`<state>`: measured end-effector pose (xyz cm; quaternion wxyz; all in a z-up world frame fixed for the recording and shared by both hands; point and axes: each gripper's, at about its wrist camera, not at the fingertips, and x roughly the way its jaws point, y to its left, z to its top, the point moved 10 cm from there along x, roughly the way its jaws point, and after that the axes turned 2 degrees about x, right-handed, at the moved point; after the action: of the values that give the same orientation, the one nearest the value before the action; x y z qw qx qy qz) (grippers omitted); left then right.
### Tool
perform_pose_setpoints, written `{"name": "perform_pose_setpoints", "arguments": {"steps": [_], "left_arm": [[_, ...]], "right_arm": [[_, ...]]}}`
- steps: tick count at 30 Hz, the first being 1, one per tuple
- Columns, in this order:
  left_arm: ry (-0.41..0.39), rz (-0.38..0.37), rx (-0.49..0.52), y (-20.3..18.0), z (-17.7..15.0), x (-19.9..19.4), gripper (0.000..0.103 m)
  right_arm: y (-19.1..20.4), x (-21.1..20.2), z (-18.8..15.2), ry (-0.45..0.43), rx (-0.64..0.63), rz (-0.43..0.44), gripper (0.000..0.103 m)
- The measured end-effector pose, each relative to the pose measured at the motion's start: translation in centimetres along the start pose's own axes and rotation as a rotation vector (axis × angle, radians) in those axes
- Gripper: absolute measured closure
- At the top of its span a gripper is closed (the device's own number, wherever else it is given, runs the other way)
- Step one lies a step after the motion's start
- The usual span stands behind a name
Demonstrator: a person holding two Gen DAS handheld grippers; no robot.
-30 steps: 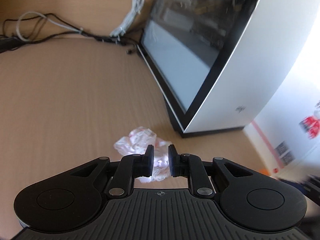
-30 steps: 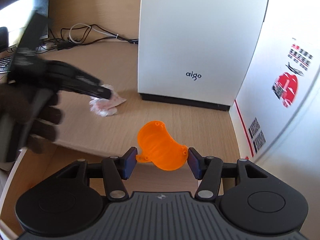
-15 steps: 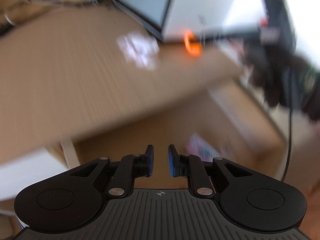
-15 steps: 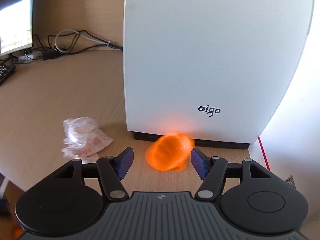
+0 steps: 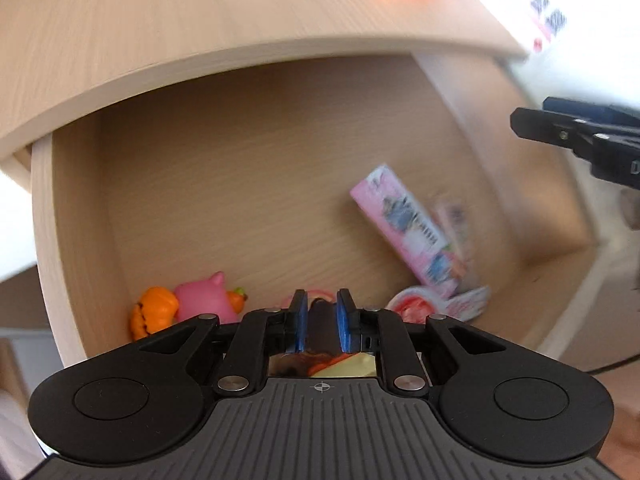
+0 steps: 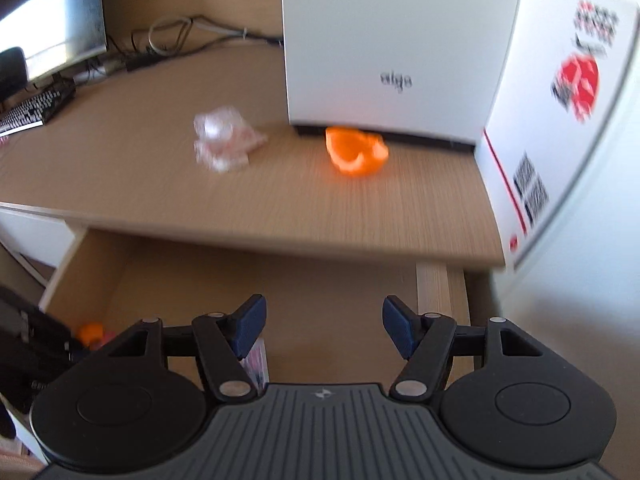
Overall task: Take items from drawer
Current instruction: 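Grasp the yellow cake toy with the left gripper while the right gripper grasps the pink Volcano package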
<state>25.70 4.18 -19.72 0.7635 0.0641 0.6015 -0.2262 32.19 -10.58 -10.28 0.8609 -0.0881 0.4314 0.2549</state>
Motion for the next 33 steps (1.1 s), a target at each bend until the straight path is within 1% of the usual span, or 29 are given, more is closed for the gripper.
{"name": "perform_pose_setpoints", "arguments": {"steps": [1,3,4,6,8,9,10,12,13,14,17,19,22,26,29,31,32,33], "left_arm": [[0.023,0.018,0.022,-0.3,-0.5,0.3,0.086],[0.016,0.061,0.088,-0.9,-0.9,0.3,0.085],[0.02,0.087,0.119,-1.1,-1.2,0.4,0.083],[0.011,0.1,0.155,-1.5,-1.2,0.6,0.077],[0.017,0.096,0.158,-2.0,-1.0,0.8,0.07],[0.036,0.083,0.146,-2.0,-1.0,1.2,0.061],[0.07,0.057,0.116,-2.1,-1.1,1.9,0.058],[0.137,-0.012,0.008,-1.8,-1.5,3.4,0.054],[0.157,-0.03,-0.027,-1.7,-1.8,4.0,0.051],[0.166,-0.034,-0.042,-1.6,-1.9,4.4,0.05],[0.157,-0.045,-0.048,-1.5,-1.7,4.7,0.05],[0.155,-0.06,-0.044,-1.3,-1.7,4.4,0.052],[0.13,-0.079,-0.065,-0.7,-2.1,3.6,0.054],[0.075,-0.112,-0.079,-0.2,-2.8,1.8,0.056],[0.018,-0.125,-0.07,-0.1,-3.1,0.1,0.06],[-0.013,-0.125,-0.06,-0.4,-3.4,-0.9,0.061],[-0.026,-0.126,-0.056,-0.4,-3.5,-1.4,0.061],[-0.04,-0.128,-0.055,-0.3,-3.6,-1.9,0.061]], "right_arm": [[-0.2,0.1,-0.8,0.019,0.011,0.002,0.038],[-0.3,0.2,-2.0,0.044,0.027,0.009,0.038],[-0.3,0.1,-2.5,0.051,0.028,0.011,0.038],[-0.3,0.2,-3.2,0.067,0.028,0.013,0.038],[-0.2,0.5,-3.9,0.089,0.029,0.016,0.038],[-0.1,0.7,-4.1,0.101,0.027,0.018,0.038],[0.1,1.0,-4.4,0.112,0.022,0.021,0.038],[0.6,1.4,-4.8,0.137,0.011,0.033,0.038],[0.8,1.5,-5.0,0.149,0.007,0.042,0.038],[1.1,1.7,-5.2,0.159,0.004,0.054,0.037],[1.9,2.4,-5.7,0.201,-0.019,0.098,0.033],[2.5,3.0,-6.0,0.231,-0.04,0.117,0.033],[3.6,4.2,-6.4,0.281,-0.068,0.157,0.033],[5.3,6.6,-6.8,0.355,-0.099,0.2,0.033],[6.4,8.7,-7.7,0.419,-0.154,0.186,0.033],[6.9,9.7,-8.3,0.448,-0.213,0.15,0.043],[6.9,10.0,-8.5,0.459,-0.231,0.123,0.058],[7.0,10.0,-8.7,0.467,-0.233,0.109,0.059]]}}
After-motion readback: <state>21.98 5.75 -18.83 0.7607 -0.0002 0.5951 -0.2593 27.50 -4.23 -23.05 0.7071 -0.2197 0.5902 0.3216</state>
